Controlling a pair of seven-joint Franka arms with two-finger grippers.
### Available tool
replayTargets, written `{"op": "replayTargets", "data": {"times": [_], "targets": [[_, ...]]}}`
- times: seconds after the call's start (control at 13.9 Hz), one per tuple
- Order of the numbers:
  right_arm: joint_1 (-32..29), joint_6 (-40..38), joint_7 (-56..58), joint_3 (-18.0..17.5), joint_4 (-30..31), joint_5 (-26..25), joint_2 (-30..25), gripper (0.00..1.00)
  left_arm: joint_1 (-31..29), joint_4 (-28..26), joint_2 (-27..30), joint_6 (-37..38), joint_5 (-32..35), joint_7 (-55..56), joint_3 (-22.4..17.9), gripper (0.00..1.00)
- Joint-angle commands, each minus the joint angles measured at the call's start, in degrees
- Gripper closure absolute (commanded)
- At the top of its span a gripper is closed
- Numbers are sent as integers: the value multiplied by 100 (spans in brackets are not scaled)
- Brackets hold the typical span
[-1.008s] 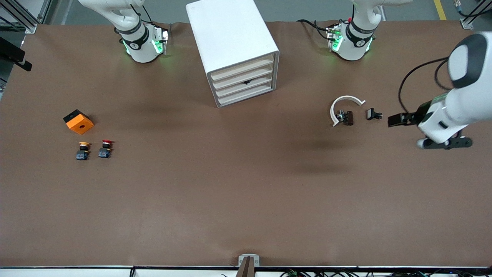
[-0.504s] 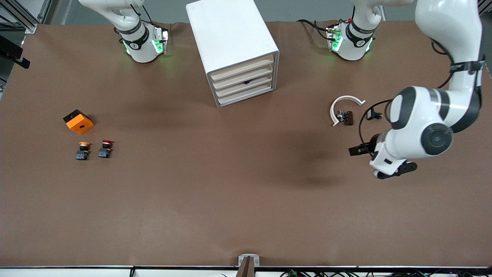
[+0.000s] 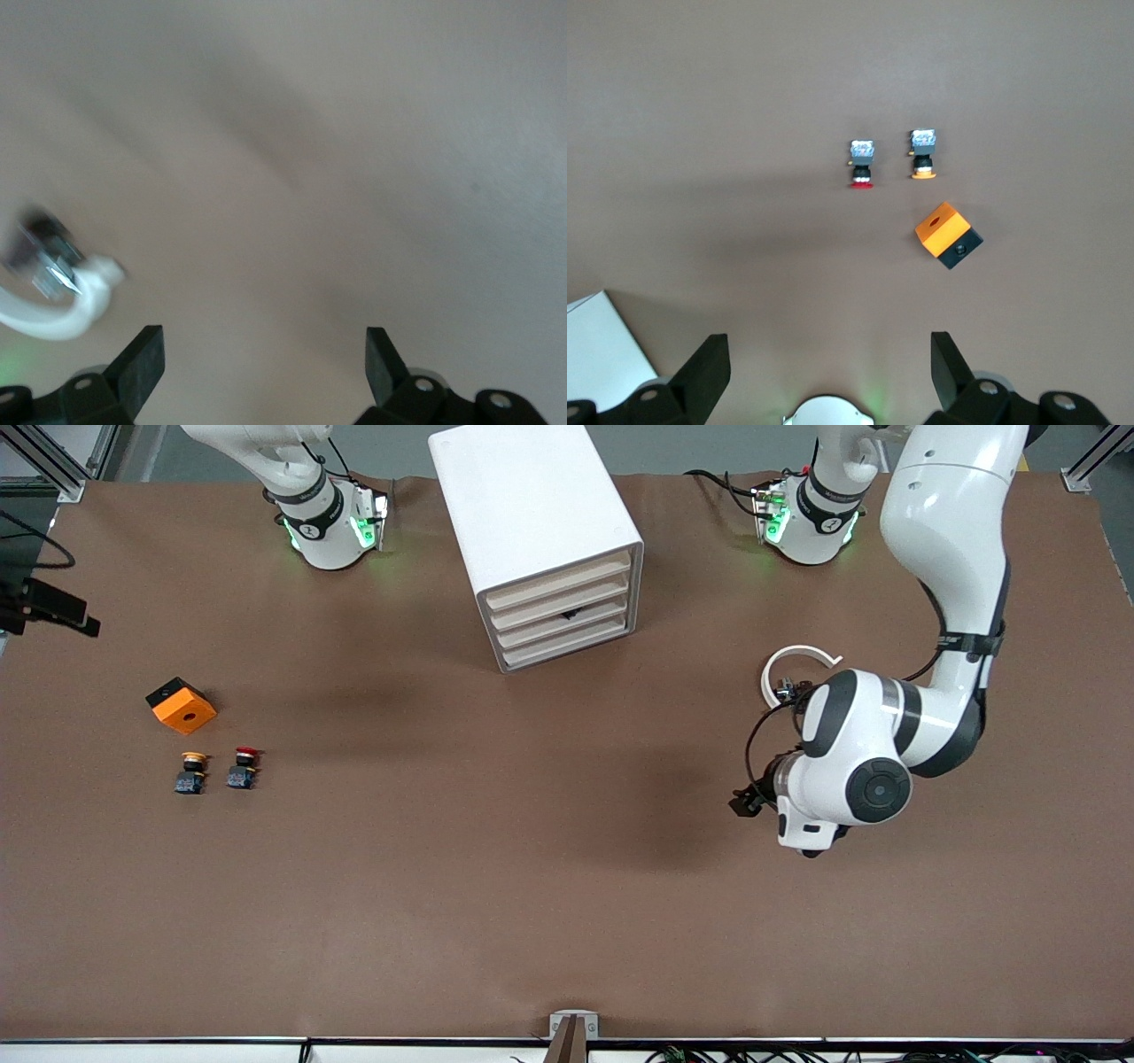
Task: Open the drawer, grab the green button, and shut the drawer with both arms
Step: 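Move the left gripper toward the front of the white drawer cabinet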
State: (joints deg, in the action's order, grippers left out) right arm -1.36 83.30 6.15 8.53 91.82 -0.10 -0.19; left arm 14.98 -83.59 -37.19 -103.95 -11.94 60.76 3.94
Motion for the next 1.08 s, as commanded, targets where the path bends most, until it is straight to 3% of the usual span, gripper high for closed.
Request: {"op": "replayTargets", "data": {"times": [0.0,0.36,0.5,0.79,1.01], "targets": [[-311,20,166,-26,-348,-43,545,0,137,422,-411,85,-911,934,10,0],[-461,486,272,-26,-305,-51,1143,0,303,422,-921,155,-2399,2191,45,0],[-523,818,273,-18,-209,-60,1293,0,435,422,-1088,182,-2488,3034,98,0],[-523,1189,203,-26,230,10,1285,0,462,440,-1282,954,-2602,4380,396,0],[-488,1145,-209,-35,459,246,1241,0,576,422,-1431,1647,-2875,4978,397,0]]}}
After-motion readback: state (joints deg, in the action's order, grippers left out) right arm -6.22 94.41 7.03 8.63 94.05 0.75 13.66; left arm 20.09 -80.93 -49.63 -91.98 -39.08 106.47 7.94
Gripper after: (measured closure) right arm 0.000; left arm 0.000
